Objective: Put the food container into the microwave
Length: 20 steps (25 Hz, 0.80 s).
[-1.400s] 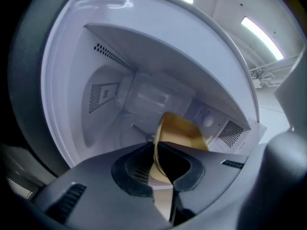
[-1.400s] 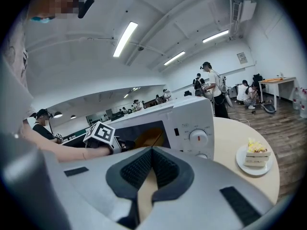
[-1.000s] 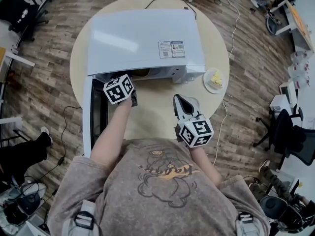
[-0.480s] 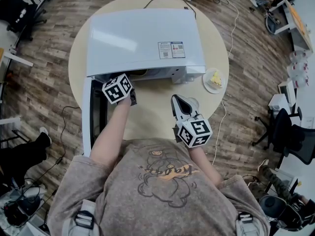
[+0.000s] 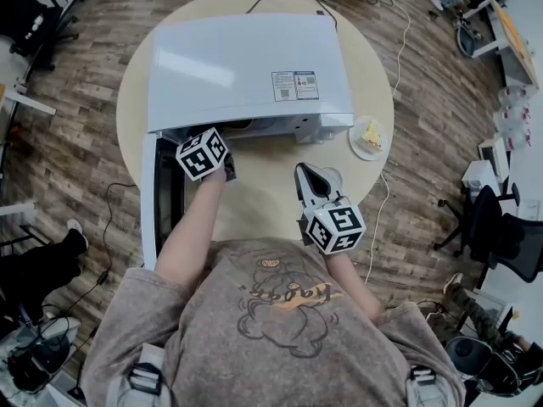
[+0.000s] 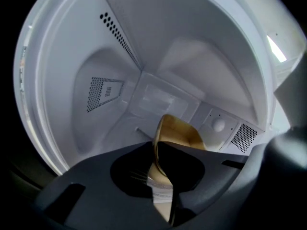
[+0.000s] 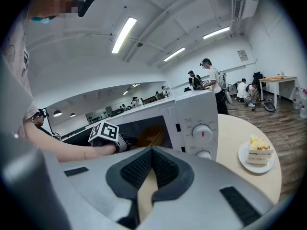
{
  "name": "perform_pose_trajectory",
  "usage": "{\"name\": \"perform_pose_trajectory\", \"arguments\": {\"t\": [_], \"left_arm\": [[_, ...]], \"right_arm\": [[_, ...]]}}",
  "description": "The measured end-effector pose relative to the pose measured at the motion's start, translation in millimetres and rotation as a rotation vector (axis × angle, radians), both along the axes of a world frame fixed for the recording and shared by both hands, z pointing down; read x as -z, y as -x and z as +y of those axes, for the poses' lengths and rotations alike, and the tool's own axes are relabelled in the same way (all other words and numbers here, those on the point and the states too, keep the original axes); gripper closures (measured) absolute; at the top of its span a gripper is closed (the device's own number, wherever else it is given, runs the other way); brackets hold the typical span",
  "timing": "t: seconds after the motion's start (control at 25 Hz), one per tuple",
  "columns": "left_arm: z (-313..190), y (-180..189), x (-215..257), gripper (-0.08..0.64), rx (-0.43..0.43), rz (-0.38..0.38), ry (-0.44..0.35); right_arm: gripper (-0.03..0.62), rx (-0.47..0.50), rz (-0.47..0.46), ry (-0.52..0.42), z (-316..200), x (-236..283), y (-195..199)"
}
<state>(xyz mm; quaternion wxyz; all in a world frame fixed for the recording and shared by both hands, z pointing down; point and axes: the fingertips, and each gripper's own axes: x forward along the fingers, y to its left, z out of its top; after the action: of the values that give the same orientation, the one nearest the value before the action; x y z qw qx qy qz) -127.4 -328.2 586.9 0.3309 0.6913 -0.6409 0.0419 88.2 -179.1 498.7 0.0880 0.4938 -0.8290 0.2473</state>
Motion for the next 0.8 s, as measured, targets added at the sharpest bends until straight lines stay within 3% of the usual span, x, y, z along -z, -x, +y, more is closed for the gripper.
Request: {"name": "perform_pose_trajectory", "arguments": {"t": [0.8], "left_arm": [[-7.8, 1.9, 3.8, 0.505, 0.003, 0.035, -0.072]], "right_arm": [[0.592, 0.003, 0.021, 0.017, 6.8, -2.0, 5.3]]}}
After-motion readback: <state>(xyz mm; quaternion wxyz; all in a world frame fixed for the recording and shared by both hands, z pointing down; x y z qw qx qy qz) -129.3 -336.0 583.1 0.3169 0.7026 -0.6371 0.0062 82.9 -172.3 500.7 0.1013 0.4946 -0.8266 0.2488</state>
